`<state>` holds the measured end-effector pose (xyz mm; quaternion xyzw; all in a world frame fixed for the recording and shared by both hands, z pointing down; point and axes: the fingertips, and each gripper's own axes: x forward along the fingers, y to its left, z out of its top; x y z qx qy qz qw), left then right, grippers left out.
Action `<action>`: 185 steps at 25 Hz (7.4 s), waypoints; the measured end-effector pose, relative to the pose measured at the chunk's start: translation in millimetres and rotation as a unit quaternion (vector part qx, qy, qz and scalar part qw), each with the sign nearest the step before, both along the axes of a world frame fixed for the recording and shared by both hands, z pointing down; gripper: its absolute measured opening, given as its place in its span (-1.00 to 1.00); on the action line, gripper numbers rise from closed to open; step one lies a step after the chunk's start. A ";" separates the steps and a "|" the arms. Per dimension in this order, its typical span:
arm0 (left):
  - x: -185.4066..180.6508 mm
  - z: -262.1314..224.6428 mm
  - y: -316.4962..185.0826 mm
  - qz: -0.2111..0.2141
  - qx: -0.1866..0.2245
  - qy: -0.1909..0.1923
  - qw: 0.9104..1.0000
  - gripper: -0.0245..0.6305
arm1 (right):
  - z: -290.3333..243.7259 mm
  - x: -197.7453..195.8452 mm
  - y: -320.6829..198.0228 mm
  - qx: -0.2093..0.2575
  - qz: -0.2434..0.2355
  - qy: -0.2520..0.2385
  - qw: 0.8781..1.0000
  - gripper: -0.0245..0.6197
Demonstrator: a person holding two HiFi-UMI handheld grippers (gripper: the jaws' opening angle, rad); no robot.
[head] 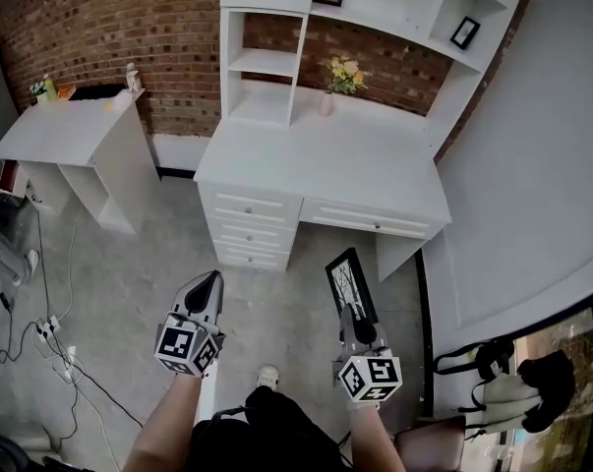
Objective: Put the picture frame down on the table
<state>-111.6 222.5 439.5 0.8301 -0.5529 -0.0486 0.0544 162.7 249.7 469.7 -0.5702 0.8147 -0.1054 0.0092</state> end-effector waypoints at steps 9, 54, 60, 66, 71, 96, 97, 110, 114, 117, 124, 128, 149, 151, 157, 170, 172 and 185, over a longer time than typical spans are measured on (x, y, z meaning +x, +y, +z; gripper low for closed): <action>14.7 6.5 -79.3 0.001 -0.007 -0.001 1.000 -0.94 | 12.2 11.6 -79.6 -0.013 -0.003 0.001 1.000 -0.88; -29.3 37.6 -377.5 0.044 -0.030 0.002 0.999 -0.94 | 21.1 -60.1 -364.2 0.012 0.050 0.023 0.998 -0.88; -40.7 49.0 -398.7 0.048 -0.037 0.002 0.998 -0.94 | 34.5 -75.8 -389.1 0.002 0.056 0.028 0.998 -0.88; -46.9 62.9 -414.3 0.050 -0.050 0.002 0.997 -0.94 | 54.4 -91.4 -410.2 -0.020 0.052 0.038 0.998 -0.88; -47.0 70.8 -426.3 0.050 -0.057 0.004 0.997 -0.94 | 67.2 -95.8 -425.2 -0.035 0.045 0.044 0.997 -0.88; -27.9 103.6 -491.7 0.022 -0.103 -0.003 0.994 -0.94 | 124.1 -95.8 -509.3 -0.101 0.004 0.078 0.992 -0.88; -28.1 105.2 -492.4 0.021 -0.104 -0.003 0.994 -0.94 | 127.3 -95.1 -511.0 -0.106 0.005 0.079 0.991 -0.88; -28.2 112.5 -501.0 0.013 -0.112 -0.010 0.994 -0.94 | 151.3 -105.1 -522.1 -0.160 -0.022 0.075 0.984 -0.87; -27.3 115.0 -501.6 0.015 -0.115 -0.009 0.993 -0.94 | 148.6 -106.2 -525.2 -0.154 -0.026 0.075 0.985 -0.81; -25.6 115.1 -501.9 0.019 -0.120 -0.010 0.993 -0.94 | 135.1 -104.1 -528.9 -0.127 -0.026 0.078 0.989 -0.49; -25.3 116.1 -503.8 0.023 -0.121 -0.010 0.992 -0.94 | 93.7 -103.9 -524.0 -0.044 -0.036 0.109 0.992 -0.35; -24.7 117.4 -505.7 0.024 -0.121 -0.007 0.992 -0.94 | 82.6 -100.8 -519.8 -0.028 -0.027 0.129 0.991 -0.50; -20.9 114.3 -514.6 0.040 -0.126 -0.014 0.991 -0.94 | 124.7 -56.0 -551.2 -0.133 0.014 0.063 0.989 -0.54; -21.7 114.1 -516.1 0.038 -0.126 -0.016 0.991 -0.94 | 132.1 -63.7 -553.8 -0.151 0.002 0.072 0.986 -0.52; -28.9 114.4 -521.2 0.022 -0.118 -0.014 0.993 -0.94 | 157.3 -92.0 -555.0 -0.199 -0.041 0.101 0.974 -0.50; -50.8 115.9 -520.7 -0.008 -0.119 -0.009 0.993 -0.94 | 165.6 -116.3 -562.3 -0.204 -0.061 0.157 0.964 -0.64; -51.2 115.2 -520.4 -0.007 -0.120 -0.009 0.993 -0.94 | 164.8 -115.0 -562.4 -0.201 -0.060 0.153 0.966 -0.42; -43.8 100.9 -512.1 0.009 -0.101 -0.019 0.995 -0.94 | 97.8 -99.9 -551.4 -0.076 -0.043 0.147 0.985 -0.91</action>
